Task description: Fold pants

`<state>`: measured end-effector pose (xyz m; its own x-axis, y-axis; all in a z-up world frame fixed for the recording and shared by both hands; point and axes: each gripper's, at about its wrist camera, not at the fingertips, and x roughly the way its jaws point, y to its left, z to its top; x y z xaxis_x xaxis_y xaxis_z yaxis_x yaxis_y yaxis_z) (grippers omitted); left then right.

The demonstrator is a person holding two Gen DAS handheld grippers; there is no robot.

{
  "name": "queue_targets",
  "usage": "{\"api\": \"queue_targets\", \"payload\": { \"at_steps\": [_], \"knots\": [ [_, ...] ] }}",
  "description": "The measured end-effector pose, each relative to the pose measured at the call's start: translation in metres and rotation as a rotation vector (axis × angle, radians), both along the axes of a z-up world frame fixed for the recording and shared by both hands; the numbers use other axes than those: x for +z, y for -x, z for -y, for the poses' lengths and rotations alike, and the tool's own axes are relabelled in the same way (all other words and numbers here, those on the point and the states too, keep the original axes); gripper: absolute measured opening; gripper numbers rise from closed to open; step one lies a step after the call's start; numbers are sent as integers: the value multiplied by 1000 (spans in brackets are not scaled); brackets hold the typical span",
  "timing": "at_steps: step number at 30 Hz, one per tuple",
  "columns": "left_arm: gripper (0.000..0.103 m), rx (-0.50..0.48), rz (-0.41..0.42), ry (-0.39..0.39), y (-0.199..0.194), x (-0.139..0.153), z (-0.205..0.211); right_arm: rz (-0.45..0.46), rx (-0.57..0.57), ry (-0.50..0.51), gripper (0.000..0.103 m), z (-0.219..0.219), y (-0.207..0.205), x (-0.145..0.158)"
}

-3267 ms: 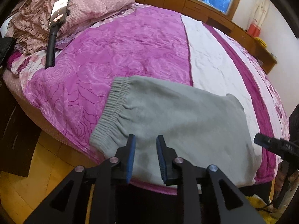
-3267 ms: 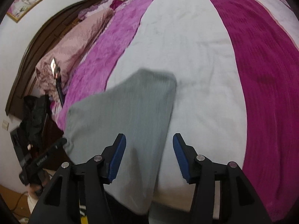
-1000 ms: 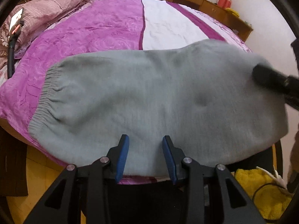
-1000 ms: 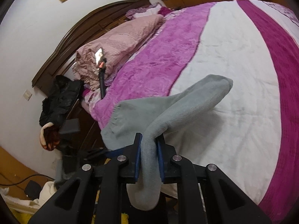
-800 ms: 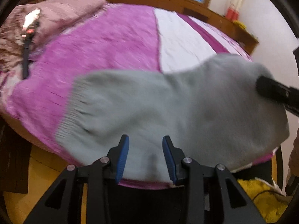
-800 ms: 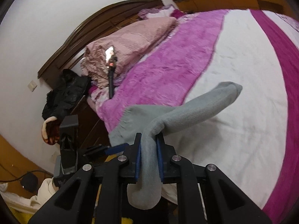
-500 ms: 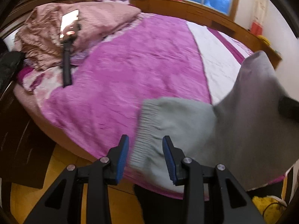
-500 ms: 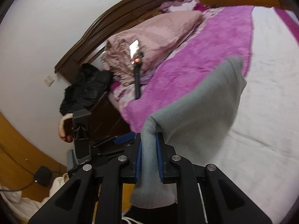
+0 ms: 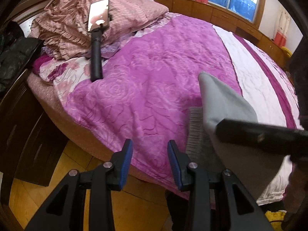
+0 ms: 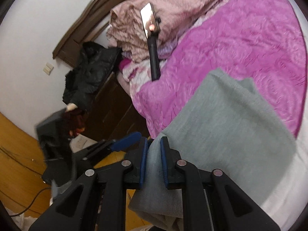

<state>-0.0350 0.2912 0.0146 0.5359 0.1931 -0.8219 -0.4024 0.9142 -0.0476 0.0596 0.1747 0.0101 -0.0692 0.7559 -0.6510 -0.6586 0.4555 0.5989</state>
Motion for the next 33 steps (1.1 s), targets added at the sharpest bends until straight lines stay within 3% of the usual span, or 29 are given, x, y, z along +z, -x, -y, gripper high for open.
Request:
{"api": "queue_targets", "payload": {
  "at_steps": [3, 7, 13, 19, 24, 26, 29, 33],
  "knots": [
    [39, 12, 4, 1, 2, 1, -5, -9, -8, 20, 12, -4, 2, -8],
    [39, 20, 22, -4, 6, 11, -7, -26, -11, 9, 27, 1, 5, -4],
    [39, -25, 68, 32, 6, 30, 4, 100, -28, 28, 32, 37, 17, 11],
    [45, -107, 40, 116, -14, 21, 23, 163, -165, 124, 37, 88, 15, 2],
    [46, -131, -6, 172, -31, 3, 30, 82, -296, 191, 39, 120, 3, -28],
    [51, -137, -31, 195, -35, -5, 31, 29, -311, 206, 39, 123, -1, -43],
    [59, -130, -85, 184, -41, -22, 31, -27, -328, 184, 47, 123, -5, -59],
    [66, -113, -80, 221, -45, -31, 24, -55, -321, 131, 53, 116, -8, -69]
  ]
}}
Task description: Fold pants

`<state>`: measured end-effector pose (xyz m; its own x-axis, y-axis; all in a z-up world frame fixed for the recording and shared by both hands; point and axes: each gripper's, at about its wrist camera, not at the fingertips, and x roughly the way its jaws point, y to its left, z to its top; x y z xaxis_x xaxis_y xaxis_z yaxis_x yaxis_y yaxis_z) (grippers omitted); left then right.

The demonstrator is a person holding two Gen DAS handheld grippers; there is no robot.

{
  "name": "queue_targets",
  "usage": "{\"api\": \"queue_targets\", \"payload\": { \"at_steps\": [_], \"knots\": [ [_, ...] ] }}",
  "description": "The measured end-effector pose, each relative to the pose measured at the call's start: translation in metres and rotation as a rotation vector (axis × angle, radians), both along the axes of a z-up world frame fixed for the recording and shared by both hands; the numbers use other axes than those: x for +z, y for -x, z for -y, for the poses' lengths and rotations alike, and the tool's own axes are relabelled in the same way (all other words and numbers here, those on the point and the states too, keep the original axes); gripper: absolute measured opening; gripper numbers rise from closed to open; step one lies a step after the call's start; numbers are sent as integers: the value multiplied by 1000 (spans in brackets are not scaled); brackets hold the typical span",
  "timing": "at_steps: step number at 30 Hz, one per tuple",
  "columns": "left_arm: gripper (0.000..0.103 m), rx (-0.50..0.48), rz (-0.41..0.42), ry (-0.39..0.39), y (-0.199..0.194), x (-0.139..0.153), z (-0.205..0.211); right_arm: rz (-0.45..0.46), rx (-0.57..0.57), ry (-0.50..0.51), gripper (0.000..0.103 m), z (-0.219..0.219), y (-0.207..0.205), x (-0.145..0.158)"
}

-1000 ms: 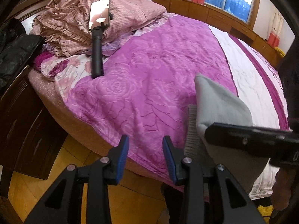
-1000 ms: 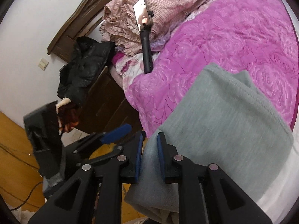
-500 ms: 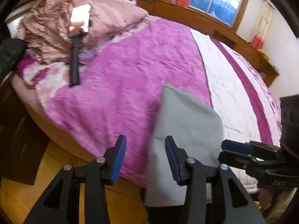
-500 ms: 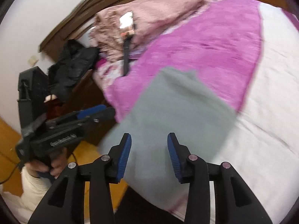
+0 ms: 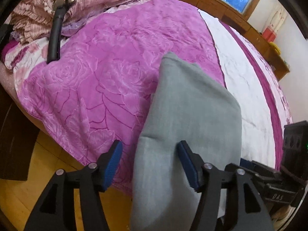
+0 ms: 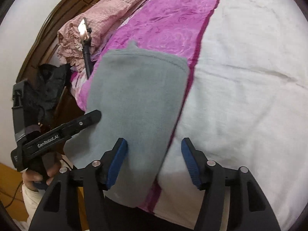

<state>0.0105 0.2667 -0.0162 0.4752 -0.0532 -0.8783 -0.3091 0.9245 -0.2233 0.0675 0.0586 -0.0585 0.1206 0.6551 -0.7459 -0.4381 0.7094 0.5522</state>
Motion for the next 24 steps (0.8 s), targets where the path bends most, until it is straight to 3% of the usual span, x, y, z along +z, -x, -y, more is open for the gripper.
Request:
{"api": "queue_targets", "payload": {
  "at_steps": [7, 8, 9, 12, 13, 17, 24],
  "knots": [
    [67, -27, 48, 105, -11, -12, -7, 52, 86, -33, 56, -30, -2, -3],
    [60, -31, 60, 138, -10, -13, -8, 49, 85, -42, 56, -30, -3, -3],
    [51, -38, 72, 167, -9, -12, -10, 44, 83, -49, 51, -29, -4, -2],
    [46, -32, 90, 162, -4, -6, -9, 47, 89, -80, 27, -22, -3, 7],
    [45, -27, 98, 161, 0, -3, -9, 53, 91, -93, 23, -19, -2, 12],
    [31, -22, 153, 221, 12, 11, -6, 108, 108, -133, 21, -10, 6, 40],
    [30, -56, 186, 233, 7, 24, 28, 162, 111, -153, 19, 21, 11, 70]
  ]
}}
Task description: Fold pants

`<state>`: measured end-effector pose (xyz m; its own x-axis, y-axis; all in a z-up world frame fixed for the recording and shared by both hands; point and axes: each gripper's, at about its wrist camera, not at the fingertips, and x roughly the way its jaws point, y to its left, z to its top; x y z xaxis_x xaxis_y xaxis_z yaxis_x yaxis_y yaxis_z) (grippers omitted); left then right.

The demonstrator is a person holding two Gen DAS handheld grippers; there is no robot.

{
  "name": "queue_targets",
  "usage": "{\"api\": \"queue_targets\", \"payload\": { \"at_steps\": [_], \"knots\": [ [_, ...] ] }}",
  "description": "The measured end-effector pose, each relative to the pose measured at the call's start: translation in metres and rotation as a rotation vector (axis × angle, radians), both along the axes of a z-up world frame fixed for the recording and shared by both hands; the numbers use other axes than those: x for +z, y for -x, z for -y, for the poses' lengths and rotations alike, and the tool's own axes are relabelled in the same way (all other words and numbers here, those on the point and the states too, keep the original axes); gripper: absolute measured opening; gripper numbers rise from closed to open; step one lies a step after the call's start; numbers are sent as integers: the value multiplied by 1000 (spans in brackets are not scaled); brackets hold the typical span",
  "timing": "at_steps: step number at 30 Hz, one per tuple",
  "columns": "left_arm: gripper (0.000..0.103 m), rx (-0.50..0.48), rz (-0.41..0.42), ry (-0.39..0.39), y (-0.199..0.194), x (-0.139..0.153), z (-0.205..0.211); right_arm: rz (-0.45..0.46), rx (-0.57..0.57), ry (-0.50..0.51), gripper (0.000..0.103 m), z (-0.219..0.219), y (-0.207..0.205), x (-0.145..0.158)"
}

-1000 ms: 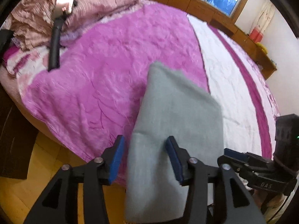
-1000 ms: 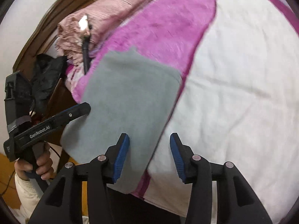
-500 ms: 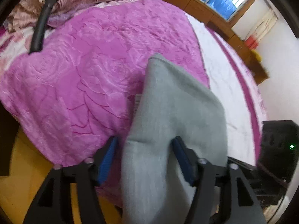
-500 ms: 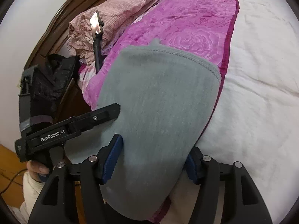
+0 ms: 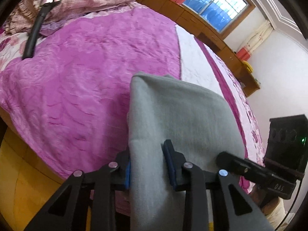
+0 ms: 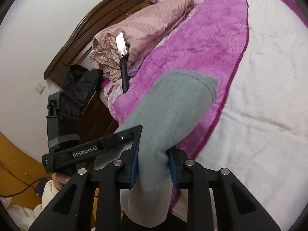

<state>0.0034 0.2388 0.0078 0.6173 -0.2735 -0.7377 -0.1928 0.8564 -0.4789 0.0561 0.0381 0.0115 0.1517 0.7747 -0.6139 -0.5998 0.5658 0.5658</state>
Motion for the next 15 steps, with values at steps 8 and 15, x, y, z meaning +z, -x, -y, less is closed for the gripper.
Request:
{"api": "queue_targets", "payload": {
  "at_steps": [8, 15],
  "knots": [
    [29, -84, 30, -15, -33, 12, 58, 108, -32, 36, 19, 46, -13, 26],
    [29, -195, 81, -80, -83, 36, 111, 187, -94, 50, 19, 97, -45, 48]
  ]
}}
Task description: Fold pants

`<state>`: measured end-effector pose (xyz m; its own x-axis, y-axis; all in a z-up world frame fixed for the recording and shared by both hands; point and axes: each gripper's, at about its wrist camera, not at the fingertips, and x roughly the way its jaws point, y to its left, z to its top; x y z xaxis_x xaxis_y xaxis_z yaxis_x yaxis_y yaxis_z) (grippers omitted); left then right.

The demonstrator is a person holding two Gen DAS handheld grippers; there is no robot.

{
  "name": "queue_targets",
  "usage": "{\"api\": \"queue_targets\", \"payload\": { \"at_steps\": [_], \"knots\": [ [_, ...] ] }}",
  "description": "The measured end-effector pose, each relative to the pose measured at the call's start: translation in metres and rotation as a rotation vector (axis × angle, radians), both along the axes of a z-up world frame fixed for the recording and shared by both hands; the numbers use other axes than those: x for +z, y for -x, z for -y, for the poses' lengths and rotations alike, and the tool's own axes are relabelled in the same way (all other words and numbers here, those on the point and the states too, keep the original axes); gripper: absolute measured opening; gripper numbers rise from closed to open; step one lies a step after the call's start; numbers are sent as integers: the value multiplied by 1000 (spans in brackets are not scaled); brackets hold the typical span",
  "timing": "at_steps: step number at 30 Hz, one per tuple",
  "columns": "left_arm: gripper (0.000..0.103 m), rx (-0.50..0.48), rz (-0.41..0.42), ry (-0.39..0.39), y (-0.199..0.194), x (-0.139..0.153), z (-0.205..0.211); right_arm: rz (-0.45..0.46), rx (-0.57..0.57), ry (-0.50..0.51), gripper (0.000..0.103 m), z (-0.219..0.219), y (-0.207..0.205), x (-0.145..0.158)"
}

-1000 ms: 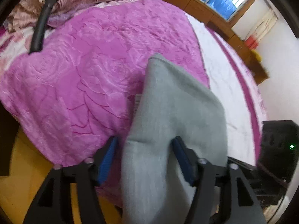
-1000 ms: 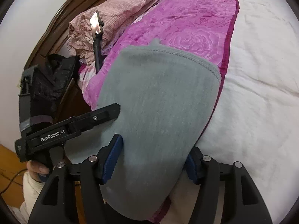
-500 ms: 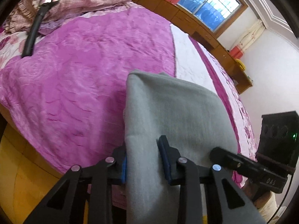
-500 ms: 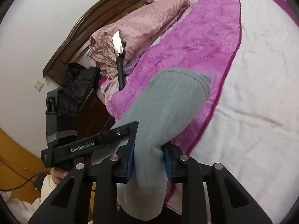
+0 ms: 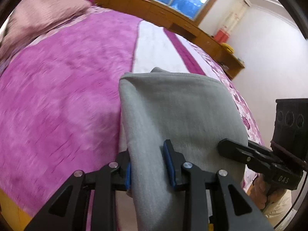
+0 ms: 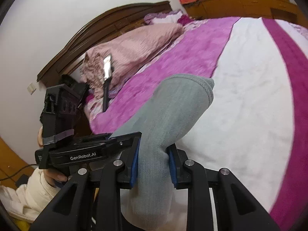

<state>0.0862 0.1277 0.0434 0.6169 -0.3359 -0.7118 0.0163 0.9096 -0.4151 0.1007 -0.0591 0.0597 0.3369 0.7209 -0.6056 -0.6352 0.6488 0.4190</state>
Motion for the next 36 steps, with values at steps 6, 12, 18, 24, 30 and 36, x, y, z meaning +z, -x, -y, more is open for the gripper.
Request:
{"api": "queue_targets", "payload": {
  "at_steps": [6, 12, 18, 24, 30, 36],
  "knots": [
    [30, -73, 27, -22, -51, 0, 50, 43, -82, 15, 19, 48, -35, 6],
    [30, -134, 0, -35, -100, -34, 94, 6, -177, 65, 19, 90, -72, -17],
    [36, -175, -40, -136, -118, -75, 120, -86, -269, 159, 20, 117, -98, -70],
    [39, -191, -39, -180, -118, -71, 121, -154, -328, 138, 28, 132, -108, -90],
    [38, -178, -6, -298, -77, -43, 124, -81, -373, 199, 28, 132, -83, -64],
    [38, -142, -7, -352, -52, -47, 124, -48, -427, 209, 28, 136, -39, -52]
  ]
}}
